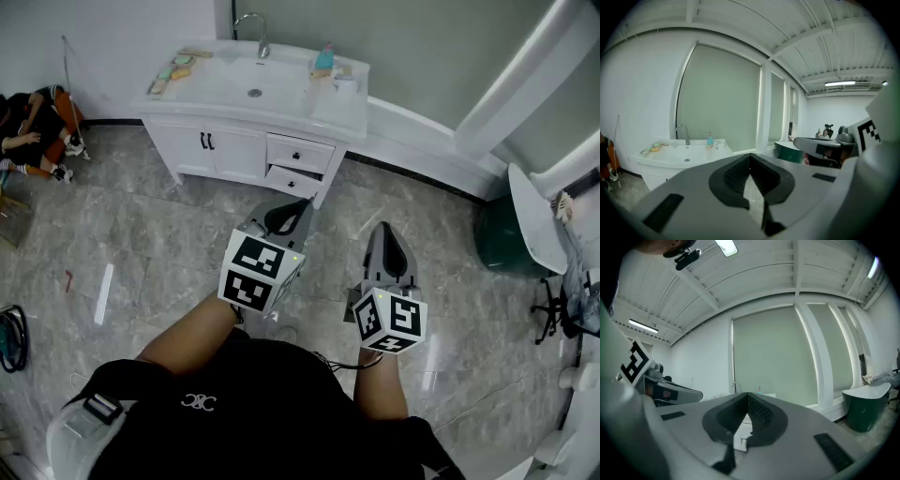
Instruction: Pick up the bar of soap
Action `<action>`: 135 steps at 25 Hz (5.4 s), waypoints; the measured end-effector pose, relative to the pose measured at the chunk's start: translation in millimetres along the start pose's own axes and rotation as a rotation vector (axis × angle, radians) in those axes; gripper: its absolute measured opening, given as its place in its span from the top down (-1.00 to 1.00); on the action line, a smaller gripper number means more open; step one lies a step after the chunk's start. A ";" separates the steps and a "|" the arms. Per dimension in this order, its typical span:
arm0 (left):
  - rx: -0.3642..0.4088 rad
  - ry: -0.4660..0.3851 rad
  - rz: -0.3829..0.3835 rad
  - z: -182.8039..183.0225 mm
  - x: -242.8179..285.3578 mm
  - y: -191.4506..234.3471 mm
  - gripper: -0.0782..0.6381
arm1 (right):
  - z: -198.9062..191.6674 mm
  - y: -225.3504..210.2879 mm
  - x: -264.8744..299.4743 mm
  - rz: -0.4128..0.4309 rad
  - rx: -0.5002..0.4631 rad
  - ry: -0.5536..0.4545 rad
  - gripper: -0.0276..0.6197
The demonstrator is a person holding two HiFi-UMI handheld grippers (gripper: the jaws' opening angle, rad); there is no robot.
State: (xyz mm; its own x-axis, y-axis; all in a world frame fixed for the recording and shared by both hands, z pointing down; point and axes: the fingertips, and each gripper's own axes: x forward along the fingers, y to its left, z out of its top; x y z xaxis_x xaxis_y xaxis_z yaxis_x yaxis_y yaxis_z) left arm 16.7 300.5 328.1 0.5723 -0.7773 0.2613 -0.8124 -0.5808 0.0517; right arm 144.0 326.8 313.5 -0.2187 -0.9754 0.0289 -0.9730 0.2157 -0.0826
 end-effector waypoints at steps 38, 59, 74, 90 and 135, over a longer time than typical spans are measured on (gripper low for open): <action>-0.076 -0.039 0.061 6.7 60.6 18.9 0.76 | -5.0 -40.6 39.8 0.072 -0.032 -0.062 0.89; -0.097 -0.016 0.030 32.1 173.8 147.4 0.76 | -4.7 -25.2 226.4 0.113 -0.031 0.012 0.89; -0.085 -0.002 -0.040 44.6 219.9 226.2 0.76 | -12.6 -23.2 316.6 0.020 0.032 0.064 0.89; -0.093 0.015 -0.032 36.5 242.1 263.1 0.76 | -23.1 -41.1 358.9 -0.028 0.059 0.078 0.89; -0.145 0.170 0.246 75.4 506.3 358.9 0.76 | -127.6 -189.8 693.0 0.319 -0.157 0.536 0.48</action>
State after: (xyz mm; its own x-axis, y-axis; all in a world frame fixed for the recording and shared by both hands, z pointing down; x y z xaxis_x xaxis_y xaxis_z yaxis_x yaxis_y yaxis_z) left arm 23.2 -319.7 406.3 0.3401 -0.8314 0.4394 -0.9384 -0.3306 0.1009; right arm 167.6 -384.2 476.3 -0.4663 -0.7128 0.5239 -0.8444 0.5352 -0.0233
